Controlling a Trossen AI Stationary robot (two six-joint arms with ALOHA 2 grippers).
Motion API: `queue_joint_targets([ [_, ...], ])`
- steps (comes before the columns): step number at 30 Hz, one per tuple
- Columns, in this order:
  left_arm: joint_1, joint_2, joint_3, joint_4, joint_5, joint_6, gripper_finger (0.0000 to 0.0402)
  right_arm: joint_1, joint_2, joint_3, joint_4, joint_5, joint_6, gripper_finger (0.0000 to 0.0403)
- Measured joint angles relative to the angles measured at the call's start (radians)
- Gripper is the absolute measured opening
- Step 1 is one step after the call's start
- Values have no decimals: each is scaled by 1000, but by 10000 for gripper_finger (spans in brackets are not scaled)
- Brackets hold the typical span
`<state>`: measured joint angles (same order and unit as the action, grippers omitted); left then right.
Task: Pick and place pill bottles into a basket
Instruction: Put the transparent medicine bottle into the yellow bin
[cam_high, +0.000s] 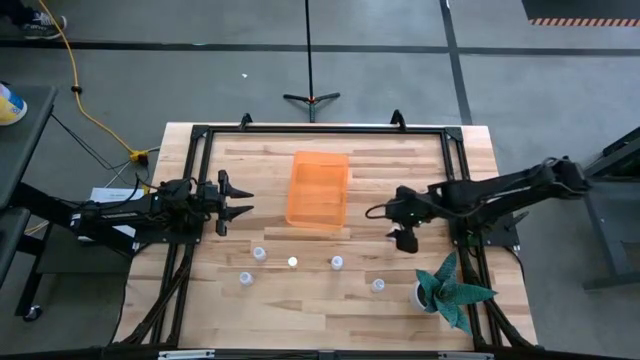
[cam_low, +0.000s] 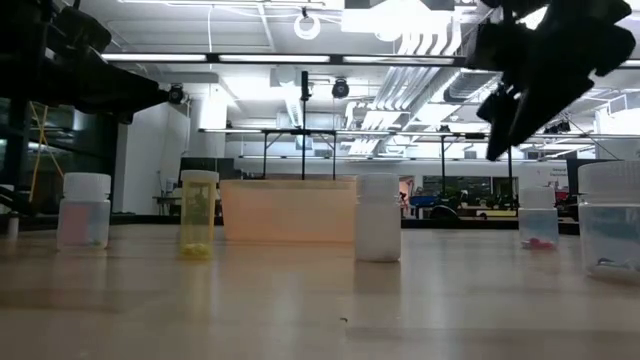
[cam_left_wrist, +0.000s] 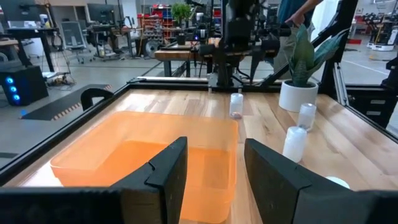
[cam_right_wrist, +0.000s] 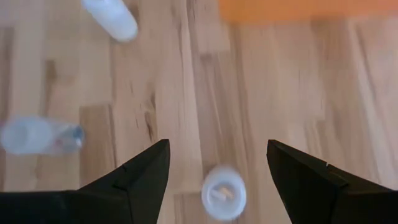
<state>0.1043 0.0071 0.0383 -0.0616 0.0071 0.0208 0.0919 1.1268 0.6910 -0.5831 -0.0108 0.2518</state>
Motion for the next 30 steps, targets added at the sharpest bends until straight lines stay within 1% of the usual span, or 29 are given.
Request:
queue_joint_targets([
  [7, 0, 0, 0, 1, 0, 0, 193, 1, 73, 0, -57, -49, 37, 259],
  [20, 0, 0, 0, 1, 0, 0, 193, 1, 186, 1, -86, -17, 43, 257],
  [24, 0, 0, 0, 1, -1, 0, 193, 1, 202, 1, -86, -14, 74, 238],
  [30, 0, 0, 0, 1, -2, 0, 193, 1, 202, 2, -82, -20, 92, 190],
])
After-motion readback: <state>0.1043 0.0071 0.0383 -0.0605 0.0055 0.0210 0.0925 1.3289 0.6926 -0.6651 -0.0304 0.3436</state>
